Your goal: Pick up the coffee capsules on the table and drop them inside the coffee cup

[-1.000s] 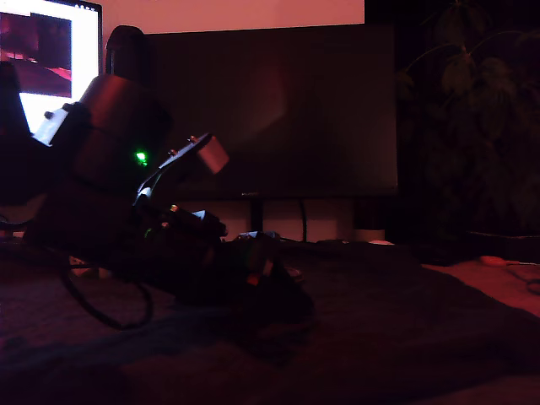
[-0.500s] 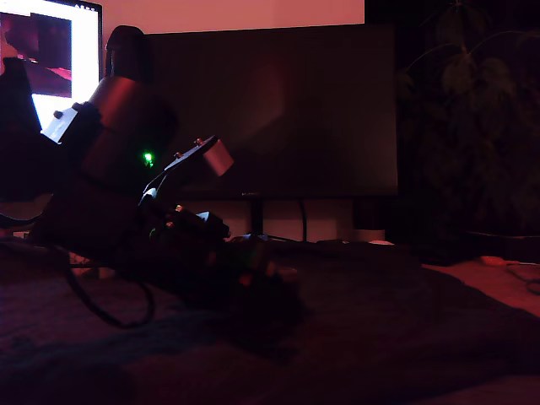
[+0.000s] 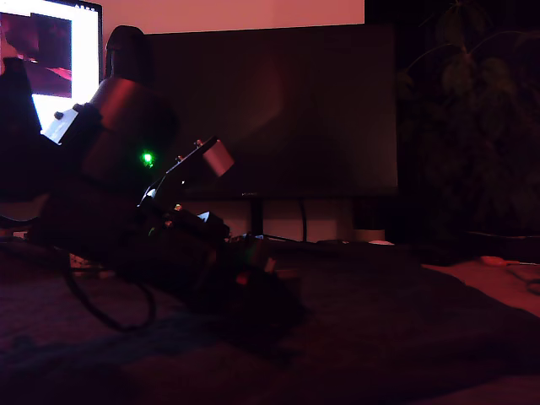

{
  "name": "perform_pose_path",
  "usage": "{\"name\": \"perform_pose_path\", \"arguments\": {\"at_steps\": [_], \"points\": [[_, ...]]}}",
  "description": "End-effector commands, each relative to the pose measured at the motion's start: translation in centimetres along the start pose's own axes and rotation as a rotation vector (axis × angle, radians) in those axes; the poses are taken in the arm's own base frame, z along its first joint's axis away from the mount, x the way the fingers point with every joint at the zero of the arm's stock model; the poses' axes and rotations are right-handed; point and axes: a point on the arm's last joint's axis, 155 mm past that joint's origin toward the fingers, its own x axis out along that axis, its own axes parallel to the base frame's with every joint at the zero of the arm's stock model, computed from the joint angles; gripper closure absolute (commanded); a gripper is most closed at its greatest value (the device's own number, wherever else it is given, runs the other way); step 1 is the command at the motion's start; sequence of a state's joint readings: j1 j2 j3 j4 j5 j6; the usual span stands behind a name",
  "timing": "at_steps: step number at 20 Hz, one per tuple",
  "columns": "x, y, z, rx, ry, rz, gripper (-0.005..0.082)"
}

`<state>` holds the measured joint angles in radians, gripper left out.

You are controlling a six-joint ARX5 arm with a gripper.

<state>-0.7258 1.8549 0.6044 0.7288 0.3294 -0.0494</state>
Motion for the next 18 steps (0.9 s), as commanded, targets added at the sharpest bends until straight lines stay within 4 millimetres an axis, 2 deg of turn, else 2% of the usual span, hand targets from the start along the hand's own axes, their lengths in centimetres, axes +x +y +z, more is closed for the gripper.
{"name": "perform_pose_path", "arguments": {"at_steps": [1, 11, 18], "points": [[-0.2, -0.3, 0.1, -0.006, 0.008, -0.007, 0.0607], [-3.0, -0.5, 3.0, 0.042, -0.006, 0.011, 0.0607], [-6.6, 2.1, 5.5, 0.067, -0.036, 0.091, 0.0607]]}}
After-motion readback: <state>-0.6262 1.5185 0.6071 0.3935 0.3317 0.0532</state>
